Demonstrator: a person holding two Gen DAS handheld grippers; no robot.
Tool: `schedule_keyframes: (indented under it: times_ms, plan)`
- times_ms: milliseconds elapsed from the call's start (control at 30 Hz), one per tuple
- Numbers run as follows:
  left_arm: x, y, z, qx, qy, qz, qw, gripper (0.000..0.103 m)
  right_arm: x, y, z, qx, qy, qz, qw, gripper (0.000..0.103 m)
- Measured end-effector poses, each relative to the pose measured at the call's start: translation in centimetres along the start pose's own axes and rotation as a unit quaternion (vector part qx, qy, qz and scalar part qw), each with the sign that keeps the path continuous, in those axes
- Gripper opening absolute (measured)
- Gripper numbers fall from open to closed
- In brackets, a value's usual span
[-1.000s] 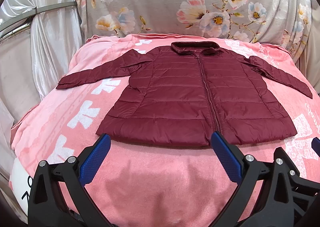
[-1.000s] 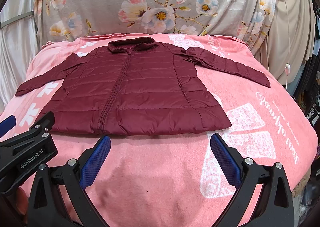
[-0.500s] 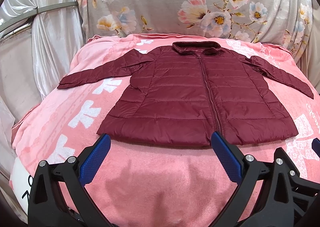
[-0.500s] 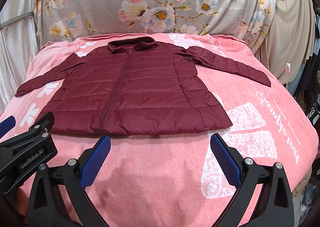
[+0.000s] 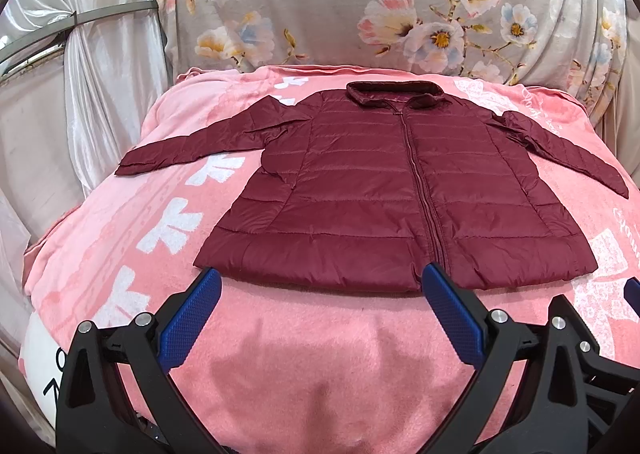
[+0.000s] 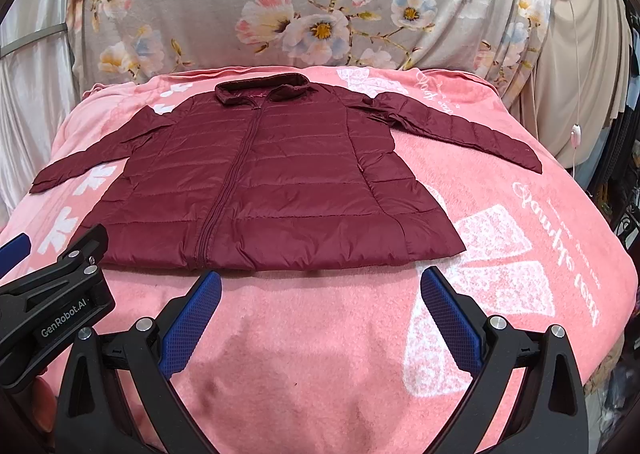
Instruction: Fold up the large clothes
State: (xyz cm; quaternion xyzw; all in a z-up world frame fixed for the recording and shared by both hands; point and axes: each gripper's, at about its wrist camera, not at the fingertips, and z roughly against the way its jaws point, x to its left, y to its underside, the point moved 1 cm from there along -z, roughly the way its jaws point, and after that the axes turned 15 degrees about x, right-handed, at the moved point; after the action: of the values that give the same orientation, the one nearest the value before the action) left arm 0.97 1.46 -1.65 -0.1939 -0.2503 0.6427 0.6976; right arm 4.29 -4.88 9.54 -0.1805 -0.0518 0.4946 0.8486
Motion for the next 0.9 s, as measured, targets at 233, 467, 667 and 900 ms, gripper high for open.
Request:
schedule_keyframes:
  times_ms: [233, 467, 667, 900]
  plan:
    - [0.11, 0.04, -0.09, 0.0, 0.0, 0.0, 1.0, 0.098, -0.23, -0.08, -0.18, -0.001, -0.001, 0.0, 1.0, 0.098]
    - [0.05, -0.03, -0.02, 0.0, 0.0, 0.0, 1.0, 0.098, -0.25, -0.06, -0.21, -0.001, -0.002, 0.0, 1.0, 0.098]
    - [0.07, -0.05, -0.03, 0.001, 0.001, 0.0, 1.0, 0.098, -0.26, -0.03, -0.25, -0.001, -0.002, 0.0, 1.0, 0.098]
    - [0.14, -0.04, -0.06, 0.001, 0.001, 0.0, 1.0, 0.098, -0.35, -0.01, -0.14, -0.004, -0.003, 0.002, 1.0, 0.098]
